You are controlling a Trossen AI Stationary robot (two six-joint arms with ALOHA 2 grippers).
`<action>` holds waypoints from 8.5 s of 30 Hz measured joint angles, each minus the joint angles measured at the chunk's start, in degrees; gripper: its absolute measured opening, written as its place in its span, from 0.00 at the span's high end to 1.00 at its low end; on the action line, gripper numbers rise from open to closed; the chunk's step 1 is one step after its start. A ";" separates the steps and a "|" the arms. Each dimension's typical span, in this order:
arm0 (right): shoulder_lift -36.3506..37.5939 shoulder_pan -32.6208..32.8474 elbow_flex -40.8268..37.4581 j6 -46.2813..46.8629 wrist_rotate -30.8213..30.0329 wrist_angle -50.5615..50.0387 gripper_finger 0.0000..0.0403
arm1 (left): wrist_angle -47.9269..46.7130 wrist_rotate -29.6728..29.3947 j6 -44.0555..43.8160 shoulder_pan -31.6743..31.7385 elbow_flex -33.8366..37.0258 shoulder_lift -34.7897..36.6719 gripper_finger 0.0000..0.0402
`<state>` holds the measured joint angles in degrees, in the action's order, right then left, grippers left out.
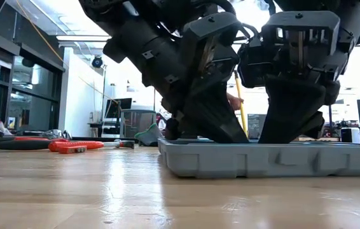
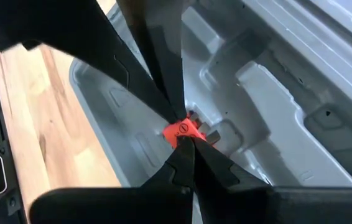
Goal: Prefit tool cases
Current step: Put the screwdriver bit set into the gray tool case
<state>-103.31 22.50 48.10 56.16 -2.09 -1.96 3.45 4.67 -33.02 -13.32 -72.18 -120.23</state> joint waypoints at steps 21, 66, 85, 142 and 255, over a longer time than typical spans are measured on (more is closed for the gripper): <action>3.63 0.02 -0.42 -1.13 -3.78 0.63 1.00 | -11.24 -8.22 -4.19 -5.03 0.37 6.72 1.00; 13.92 1.83 -0.26 1.92 -12.49 -6.14 1.00 | -22.68 -16.40 -2.30 -4.00 0.28 13.61 1.00; 16.74 2.65 -0.22 12.86 -20.90 -15.87 1.00 | -33.07 -20.33 -19.02 3.57 24.64 34.48 1.00; 16.74 -3.02 -0.15 14.49 -27.07 -18.60 1.00 | -31.15 -6.52 -6.55 7.55 24.38 30.47 1.00; 16.65 -4.26 -0.15 12.42 -31.12 -19.21 1.00 | -17.00 4.00 41.22 5.20 27.71 21.91 0.76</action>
<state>-86.65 18.24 47.94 68.58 -33.21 -21.17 -13.55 8.67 8.20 -8.12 -44.48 -98.32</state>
